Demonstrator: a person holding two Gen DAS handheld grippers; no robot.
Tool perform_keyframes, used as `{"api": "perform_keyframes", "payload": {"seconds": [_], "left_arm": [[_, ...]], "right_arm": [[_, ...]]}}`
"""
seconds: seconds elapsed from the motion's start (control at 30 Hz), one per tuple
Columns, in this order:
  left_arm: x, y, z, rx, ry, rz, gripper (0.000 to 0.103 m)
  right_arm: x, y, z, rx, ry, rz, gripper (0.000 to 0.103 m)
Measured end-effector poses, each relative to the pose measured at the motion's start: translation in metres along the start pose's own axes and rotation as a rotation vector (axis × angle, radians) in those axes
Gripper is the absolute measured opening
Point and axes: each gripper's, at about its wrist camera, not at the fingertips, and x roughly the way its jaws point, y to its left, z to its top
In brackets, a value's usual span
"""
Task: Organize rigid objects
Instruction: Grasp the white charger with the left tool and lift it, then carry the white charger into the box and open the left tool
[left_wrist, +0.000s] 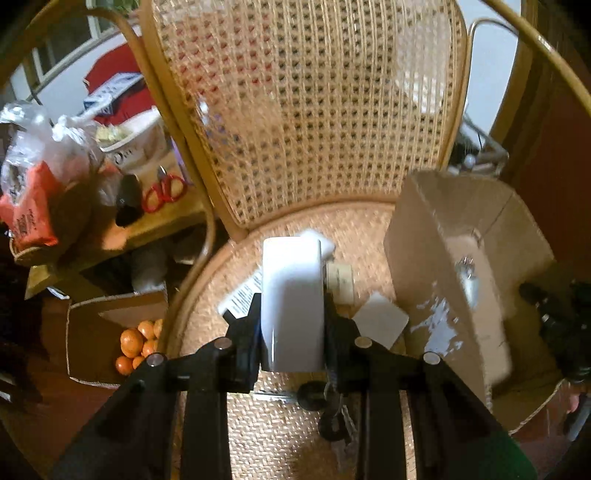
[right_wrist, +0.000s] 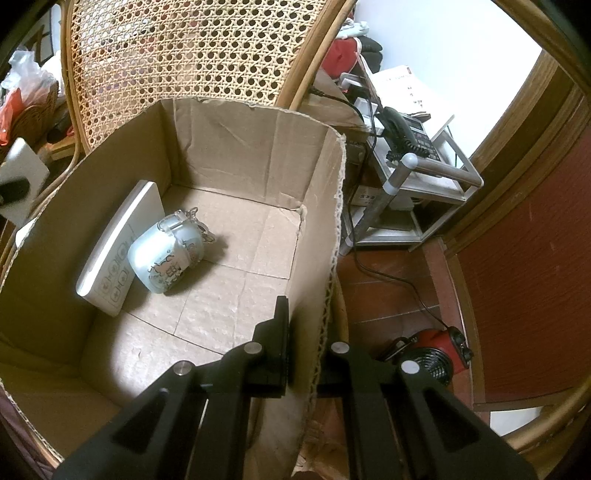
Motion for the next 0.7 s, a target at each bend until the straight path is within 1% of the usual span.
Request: {"api": "perform_keyframes", "payload": {"seconds": [0.1,0.17,0.23,0.33,0.53,0.63,0.7], "left_arm": [[-0.018,-0.005,0.003,0.003,-0.054,0.008,0.026],[-0.030,-0.011,0.005,0.006,-0.088,-0.002,0.026],[-0.039,-0.019,0.006,0.007,-0.108,-0.026,0.026],[-0.049,-0.036,0.006,0.031,-0.127,-0.087,0.026],[-0.062,-0.074,0.006,0.084,-0.135,-0.212,0.026],[-0.062,-0.095,0.005,0.116,-0.115,-0.263,0.026],[-0.059,-0.106,0.002,0.132,-0.096,-0.280,0.026]], "right_arm": [[0.000,0.000,0.000,0.003,0.001,0.001,0.008],[0.000,0.001,0.000,0.003,0.001,0.001,0.008],[0.000,0.000,-0.001,0.001,0.001,0.001,0.008],[0.000,0.000,0.000,0.001,0.001,-0.001,0.008],[0.000,0.001,0.000,0.001,0.001,-0.003,0.008],[0.001,0.000,0.000,0.003,0.002,-0.001,0.008],[0.000,0.001,0.000,0.004,0.002,-0.001,0.008]]}}
